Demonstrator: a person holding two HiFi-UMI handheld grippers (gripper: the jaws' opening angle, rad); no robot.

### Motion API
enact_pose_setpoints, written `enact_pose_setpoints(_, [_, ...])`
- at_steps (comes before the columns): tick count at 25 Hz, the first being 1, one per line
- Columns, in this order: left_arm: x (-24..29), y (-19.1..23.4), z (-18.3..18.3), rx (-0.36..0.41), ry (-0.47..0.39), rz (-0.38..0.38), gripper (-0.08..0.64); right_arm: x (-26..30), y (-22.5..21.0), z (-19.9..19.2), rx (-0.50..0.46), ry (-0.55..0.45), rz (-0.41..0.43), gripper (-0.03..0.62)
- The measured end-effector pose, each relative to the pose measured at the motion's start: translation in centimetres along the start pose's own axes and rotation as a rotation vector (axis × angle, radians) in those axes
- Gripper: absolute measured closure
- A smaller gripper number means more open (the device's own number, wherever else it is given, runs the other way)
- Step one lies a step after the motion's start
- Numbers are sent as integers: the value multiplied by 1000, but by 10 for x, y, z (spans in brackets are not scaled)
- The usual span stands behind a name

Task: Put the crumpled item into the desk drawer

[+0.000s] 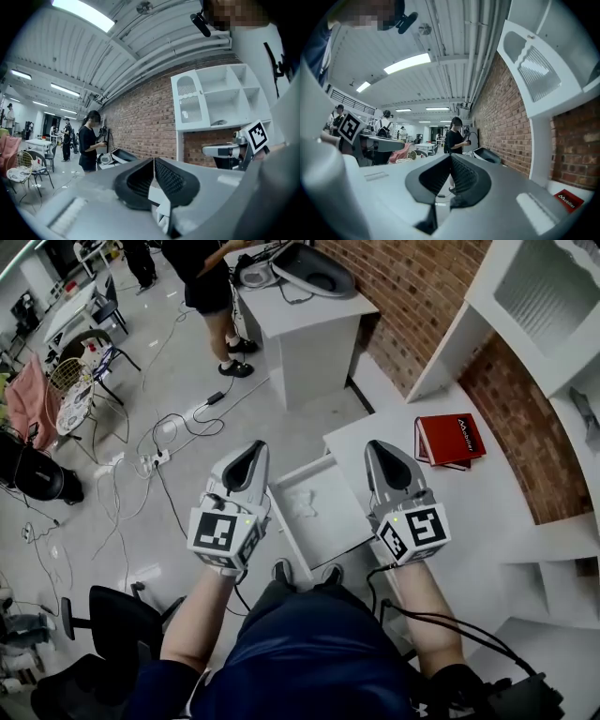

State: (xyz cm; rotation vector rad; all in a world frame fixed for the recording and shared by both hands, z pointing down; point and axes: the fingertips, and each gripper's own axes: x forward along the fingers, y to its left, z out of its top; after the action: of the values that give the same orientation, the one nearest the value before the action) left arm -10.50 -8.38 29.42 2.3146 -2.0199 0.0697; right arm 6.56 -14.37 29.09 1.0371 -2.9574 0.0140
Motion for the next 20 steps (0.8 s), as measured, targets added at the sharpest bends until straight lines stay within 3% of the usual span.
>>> enact_pose_setpoints(10, [2, -23, 41, 37, -99, -58, 548, -33, -9, 30, -46, -85, -87, 590])
enact_pose_setpoints(20, [14, -35, 43, 20, -117, -109, 548, -44, -17, 34, -52, -80, -123, 591])
